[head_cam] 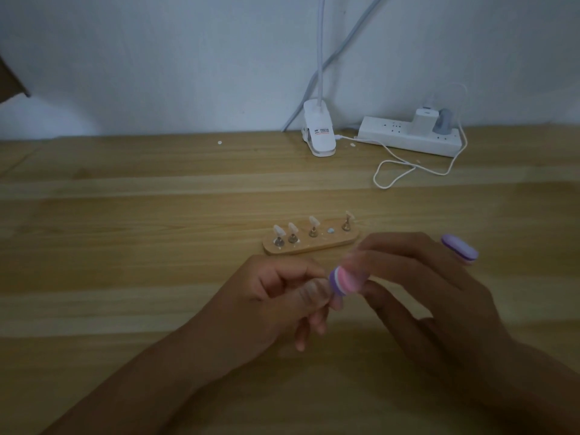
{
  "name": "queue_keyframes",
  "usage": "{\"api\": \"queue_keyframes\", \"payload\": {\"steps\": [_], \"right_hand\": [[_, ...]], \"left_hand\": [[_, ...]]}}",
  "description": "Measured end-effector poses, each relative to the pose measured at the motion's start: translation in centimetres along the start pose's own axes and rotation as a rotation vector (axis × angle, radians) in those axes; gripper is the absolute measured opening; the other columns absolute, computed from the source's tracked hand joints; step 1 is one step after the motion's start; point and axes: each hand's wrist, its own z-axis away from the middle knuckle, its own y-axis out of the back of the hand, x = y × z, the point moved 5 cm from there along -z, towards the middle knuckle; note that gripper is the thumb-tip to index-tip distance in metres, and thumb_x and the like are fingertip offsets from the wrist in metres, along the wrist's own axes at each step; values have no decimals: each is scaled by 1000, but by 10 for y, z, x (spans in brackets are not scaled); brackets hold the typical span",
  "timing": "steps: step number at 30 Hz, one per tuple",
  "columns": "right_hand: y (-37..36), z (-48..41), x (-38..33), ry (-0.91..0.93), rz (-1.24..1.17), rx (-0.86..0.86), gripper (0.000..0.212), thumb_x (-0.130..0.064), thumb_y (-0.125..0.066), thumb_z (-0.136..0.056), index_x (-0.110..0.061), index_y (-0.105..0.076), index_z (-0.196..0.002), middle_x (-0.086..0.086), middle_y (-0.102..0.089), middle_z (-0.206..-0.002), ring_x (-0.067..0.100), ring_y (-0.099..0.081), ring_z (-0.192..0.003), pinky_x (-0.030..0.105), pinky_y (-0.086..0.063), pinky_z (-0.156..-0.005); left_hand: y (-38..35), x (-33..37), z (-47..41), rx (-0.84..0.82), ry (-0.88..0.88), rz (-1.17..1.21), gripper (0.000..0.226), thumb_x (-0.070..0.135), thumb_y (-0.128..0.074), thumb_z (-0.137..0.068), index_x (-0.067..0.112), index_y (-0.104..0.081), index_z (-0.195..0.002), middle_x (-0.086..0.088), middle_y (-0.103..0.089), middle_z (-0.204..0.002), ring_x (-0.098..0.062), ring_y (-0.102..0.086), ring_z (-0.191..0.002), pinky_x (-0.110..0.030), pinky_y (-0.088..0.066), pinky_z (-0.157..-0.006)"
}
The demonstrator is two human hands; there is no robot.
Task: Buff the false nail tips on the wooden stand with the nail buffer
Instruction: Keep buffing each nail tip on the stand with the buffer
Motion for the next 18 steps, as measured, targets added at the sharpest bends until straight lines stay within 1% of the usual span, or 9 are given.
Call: {"api": "queue_keyframes", "payload": {"steps": [2, 4, 5, 7, 10, 13, 14, 17, 18], "right_hand": [[-1, 1, 10, -55, -13, -17, 21, -7, -58, -91, -10, -67, -110, 6, -66, -105, 6, -58, -103, 6, -29, -100], [-1, 1, 20, -125, -61, -19, 24, -9, -59, -92, -13, -64, -114, 6, -65, -106, 7, -59, -100, 9, -37, -95], [-2, 1, 22, -138, -79, -17, 25, -9, -59, -92, -13, -63, -116, 5, -64, -107, 7, -60, -99, 11, -39, -94], [-4, 3, 17, -105, -85, -28, 24, -9, -60, -92, -10, -66, -115, 4, -64, -108, 7, -60, -102, 11, -38, -95], [-8, 5, 13, -66, -79, -90, 22, -8, -59, -93, -6, -70, -112, 7, -65, -108, 10, -61, -103, 13, -41, -94], [-6, 2, 20, -100, -8, -91, 20, -6, -63, -91, -5, -73, -108, 7, -66, -104, 7, -60, -99, 5, -34, -93], [-7, 2, 19, -98, -9, -92, 20, -6, -63, -91, -5, -73, -109, 6, -66, -104, 6, -60, -99, 5, -34, -93], [-9, 5, 11, -72, -90, -103, 24, -9, -60, -93, -7, -71, -114, 6, -65, -109, 11, -63, -100, 14, -43, -91], [-9, 4, 11, -65, -81, -103, 24, -9, -60, -93, -7, -72, -113, 6, -65, -108, 11, -63, -99, 14, -42, -92]], "left_hand": [[1, 1, 1, 32, -20, -87, 17, 25, -59, -89, 17, -73, -83, 4, -62, -64, -15, -57, -58, -28, -48, -49], [3, 2, 1, 66, -33, -166, 15, 20, -61, -90, 19, -74, -83, 9, -66, -66, -6, -59, -57, -25, -48, -49], [4, 3, 0, 90, -36, -197, 16, 18, -61, -89, 21, -75, -82, 10, -67, -67, -3, -59, -56, -24, -48, -49], [7, 4, 1, 145, -47, -252, 16, 17, -63, -86, 24, -76, -80, 7, -65, -65, 0, -58, -53, -19, -47, -49], [7, 8, 3, 211, -100, -406, 13, 18, -65, -84, 23, -77, -83, 3, -67, -71, 2, -55, -52, -18, -45, -47], [6, 11, 4, 260, -151, -528, 12, 17, -65, -83, 22, -76, -84, 14, -67, -74, 2, -58, -59, -18, -46, -49], [6, 11, 4, 265, -154, -543, 12, 18, -65, -83, 22, -76, -85, 16, -67, -75, 0, -59, -62, -20, -47, -50], [5, 12, 3, 257, -198, -603, 10, 18, -68, -84, 23, -76, -86, 16, -66, -76, -6, -62, -69, -24, -49, -51], [5, 13, 3, 261, -211, -612, 9, 17, -68, -84, 21, -76, -86, 14, -67, -76, -8, -63, -70, -27, -50, -52]]}}
